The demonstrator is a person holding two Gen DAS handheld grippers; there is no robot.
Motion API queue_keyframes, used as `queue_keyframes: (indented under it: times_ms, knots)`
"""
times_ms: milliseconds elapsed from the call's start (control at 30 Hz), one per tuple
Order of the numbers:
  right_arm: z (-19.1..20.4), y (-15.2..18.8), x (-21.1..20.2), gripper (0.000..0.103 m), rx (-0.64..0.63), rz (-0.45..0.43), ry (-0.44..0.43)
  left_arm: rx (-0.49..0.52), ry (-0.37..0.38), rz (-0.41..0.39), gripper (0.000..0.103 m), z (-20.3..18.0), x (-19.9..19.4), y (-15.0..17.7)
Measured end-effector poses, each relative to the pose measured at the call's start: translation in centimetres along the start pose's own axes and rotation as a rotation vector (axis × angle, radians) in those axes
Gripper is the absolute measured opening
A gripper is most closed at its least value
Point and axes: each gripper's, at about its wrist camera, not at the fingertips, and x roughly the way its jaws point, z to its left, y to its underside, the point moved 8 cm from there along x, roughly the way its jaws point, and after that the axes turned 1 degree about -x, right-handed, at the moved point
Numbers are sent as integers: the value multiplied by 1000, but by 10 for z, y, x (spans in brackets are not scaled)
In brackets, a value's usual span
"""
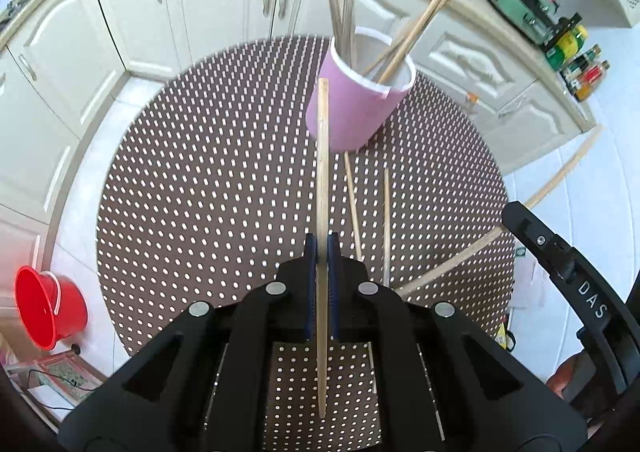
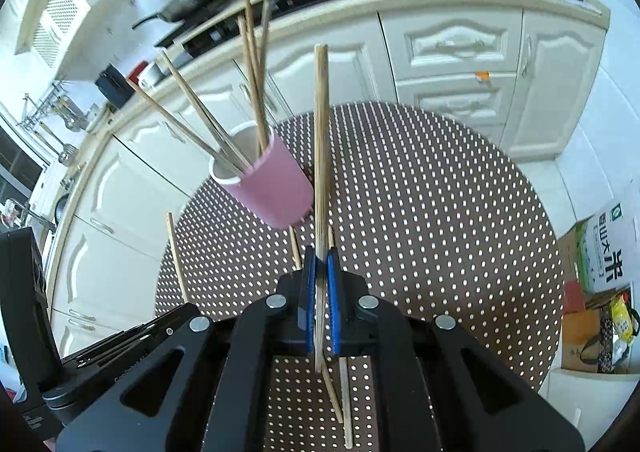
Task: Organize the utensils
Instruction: 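Lift the chopstick in the left gripper over the cup while the right lifts its own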
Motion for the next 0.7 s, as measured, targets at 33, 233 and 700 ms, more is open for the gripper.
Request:
queue_keyframes:
  times_ms: [33, 233, 700]
  knots:
    - [2, -1, -2, 5, -5, -7, -5, 3, 2, -14, 6, -1, -9, -6]
    - [12, -17, -20, 5, -16, -70, -32, 5, 23, -96, 6, 3, -27, -28]
    - [31, -77, -48, 5, -38, -195, -78, -1, 46, -328, 6, -15, -71, -113]
